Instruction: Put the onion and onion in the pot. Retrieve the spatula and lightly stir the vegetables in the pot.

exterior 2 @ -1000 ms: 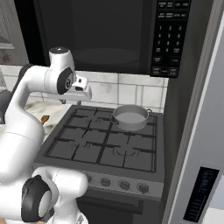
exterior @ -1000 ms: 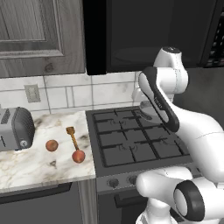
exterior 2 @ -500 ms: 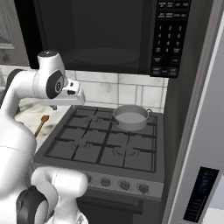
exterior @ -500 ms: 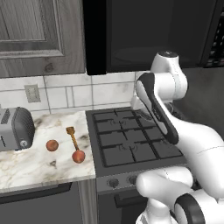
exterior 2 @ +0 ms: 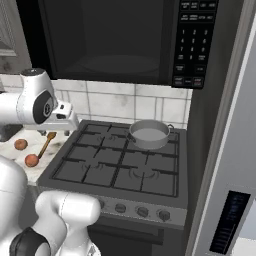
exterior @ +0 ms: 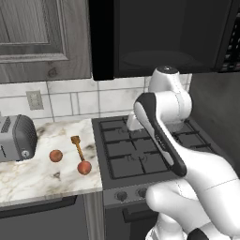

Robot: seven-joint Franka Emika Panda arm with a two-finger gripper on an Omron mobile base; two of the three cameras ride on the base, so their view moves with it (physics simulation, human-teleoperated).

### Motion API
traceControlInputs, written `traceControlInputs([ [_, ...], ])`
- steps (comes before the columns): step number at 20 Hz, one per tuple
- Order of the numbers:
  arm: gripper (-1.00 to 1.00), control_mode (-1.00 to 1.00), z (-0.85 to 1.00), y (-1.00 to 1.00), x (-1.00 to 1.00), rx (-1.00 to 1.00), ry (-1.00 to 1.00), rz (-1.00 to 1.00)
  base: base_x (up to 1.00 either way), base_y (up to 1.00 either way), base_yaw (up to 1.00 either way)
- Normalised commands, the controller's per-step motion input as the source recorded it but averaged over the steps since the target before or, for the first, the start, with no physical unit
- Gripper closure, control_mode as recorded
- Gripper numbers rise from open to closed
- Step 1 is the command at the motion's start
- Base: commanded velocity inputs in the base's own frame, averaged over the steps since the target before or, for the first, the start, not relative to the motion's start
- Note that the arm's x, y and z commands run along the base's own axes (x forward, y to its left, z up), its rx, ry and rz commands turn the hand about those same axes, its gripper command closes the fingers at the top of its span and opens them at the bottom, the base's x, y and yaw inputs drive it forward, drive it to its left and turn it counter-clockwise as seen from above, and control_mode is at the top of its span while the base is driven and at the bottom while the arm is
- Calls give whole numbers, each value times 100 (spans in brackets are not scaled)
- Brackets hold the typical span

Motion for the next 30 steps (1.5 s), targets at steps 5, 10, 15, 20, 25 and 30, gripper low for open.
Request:
traceControlInputs([
  [5, -100, -100, -25, 37, -12, 14, 3, 0, 0, 0, 0],
  [10, -100, -100, -36, 52, 0, 8, 0, 0, 0, 0, 0],
  [15, -100, -100, -29, 55, 3, -1, 0, 0, 0, 0, 0],
  [20, -100, -100, -26, 56, 10, -2, -1, -1, 0, 0, 0],
  [25, -100, -100, -24, 50, 19, 0, -2, -1, 0, 0, 0],
  [30, -100, -100, -25, 33, 30, 0, 0, 0, 0, 0, 0],
])
